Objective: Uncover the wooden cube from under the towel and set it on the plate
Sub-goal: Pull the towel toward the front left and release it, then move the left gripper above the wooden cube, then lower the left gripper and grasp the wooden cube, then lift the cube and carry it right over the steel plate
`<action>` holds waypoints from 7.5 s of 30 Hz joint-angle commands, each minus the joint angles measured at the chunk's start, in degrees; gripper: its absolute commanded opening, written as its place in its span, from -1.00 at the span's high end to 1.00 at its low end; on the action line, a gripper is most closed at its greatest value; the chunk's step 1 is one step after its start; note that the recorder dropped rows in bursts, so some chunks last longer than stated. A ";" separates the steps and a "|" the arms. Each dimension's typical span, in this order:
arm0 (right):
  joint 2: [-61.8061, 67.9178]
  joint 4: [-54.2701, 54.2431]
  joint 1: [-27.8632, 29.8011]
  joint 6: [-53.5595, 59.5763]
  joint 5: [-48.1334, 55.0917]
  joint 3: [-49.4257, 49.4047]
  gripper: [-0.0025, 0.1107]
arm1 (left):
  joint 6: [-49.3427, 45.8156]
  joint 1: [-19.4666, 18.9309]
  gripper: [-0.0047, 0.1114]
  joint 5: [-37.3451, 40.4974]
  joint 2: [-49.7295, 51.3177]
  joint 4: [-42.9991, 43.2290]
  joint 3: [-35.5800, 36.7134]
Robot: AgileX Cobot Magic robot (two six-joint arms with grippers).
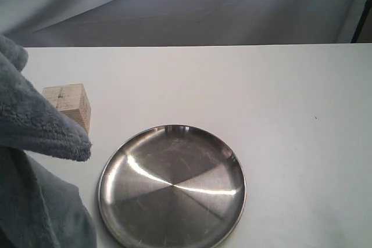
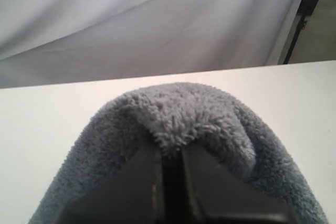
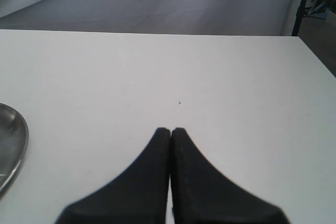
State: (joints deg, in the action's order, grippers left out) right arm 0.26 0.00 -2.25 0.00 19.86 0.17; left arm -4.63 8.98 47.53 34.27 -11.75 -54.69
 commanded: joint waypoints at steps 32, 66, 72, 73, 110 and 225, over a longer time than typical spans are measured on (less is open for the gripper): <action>-0.26 0.00 0.43 0.00 -0.15 -0.17 0.96 | 20.33 0.30 0.92 -14.95 -0.16 23.89 34.27; -0.26 0.00 0.43 0.00 -0.15 -0.17 0.96 | 17.86 0.30 -0.82 -29.50 33.85 22.82 33.72; -0.26 0.00 0.43 0.00 -0.15 -0.17 0.96 | 18.05 0.30 -0.87 -29.62 33.73 22.49 33.46; -0.26 0.00 0.43 0.00 -0.15 -0.17 0.96 | 18.05 0.30 -0.87 -28.81 33.40 22.07 32.92; -0.26 0.00 0.43 0.00 -0.15 -0.17 0.96 | 16.00 0.30 0.89 -46.27 56.74 20.56 8.99; -0.26 0.00 0.43 0.00 -0.15 -0.17 0.96 | 13.41 29.18 0.92 -47.10 43.79 16.89 16.31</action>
State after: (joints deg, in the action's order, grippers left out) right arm 0.26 0.00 -2.25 0.00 19.86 0.17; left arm 8.14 36.90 11.88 78.65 4.69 -42.09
